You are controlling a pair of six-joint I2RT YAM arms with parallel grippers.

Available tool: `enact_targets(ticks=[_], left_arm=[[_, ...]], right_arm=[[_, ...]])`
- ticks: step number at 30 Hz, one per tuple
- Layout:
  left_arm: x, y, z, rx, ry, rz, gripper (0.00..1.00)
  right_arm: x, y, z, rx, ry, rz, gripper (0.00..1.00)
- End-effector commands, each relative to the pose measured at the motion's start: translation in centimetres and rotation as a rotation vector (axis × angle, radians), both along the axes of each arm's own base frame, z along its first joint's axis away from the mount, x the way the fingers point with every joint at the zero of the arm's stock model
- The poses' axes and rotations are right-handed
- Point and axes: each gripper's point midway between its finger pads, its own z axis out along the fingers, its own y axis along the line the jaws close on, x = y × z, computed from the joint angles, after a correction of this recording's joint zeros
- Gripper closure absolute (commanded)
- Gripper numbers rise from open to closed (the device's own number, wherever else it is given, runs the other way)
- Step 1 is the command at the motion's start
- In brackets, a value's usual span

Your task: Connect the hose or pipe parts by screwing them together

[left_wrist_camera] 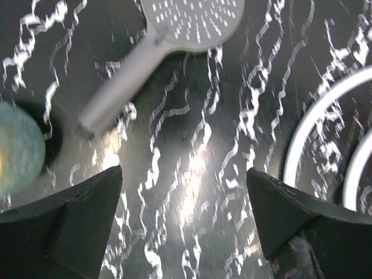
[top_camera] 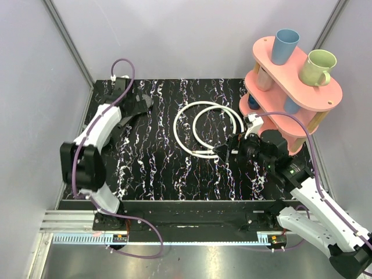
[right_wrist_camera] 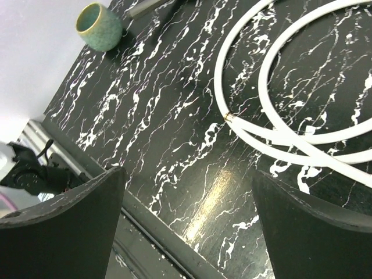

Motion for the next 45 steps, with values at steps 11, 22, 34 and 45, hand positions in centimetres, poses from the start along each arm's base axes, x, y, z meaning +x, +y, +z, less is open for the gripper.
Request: enact_targets(ticks=[11,22,34,45], left_arm=[[10.3,4.5,-6.2,0.122,0.165,-0.099,0.08],[7.4,5.0,-10.8,0.122,0.300,-0.056,0.16],[8.1,2.1,-7.4,0.027,0.183,-0.227,0.15],[14.0,5.5,-5.9,0.155,0.090,-0.161,0.12]], right_arm=[[-2.0,0.8,2.9,0.065,-0.123,0.132,0.00],[-1.8,1.1,2.8,0.072,-0.101,0.130,0.00],[-1.1,1.7,2.4,0.083,-0.084,0.126,0.00],[-0.6,2.9,2.0,0.114,-0.059,0.156,0.00]])
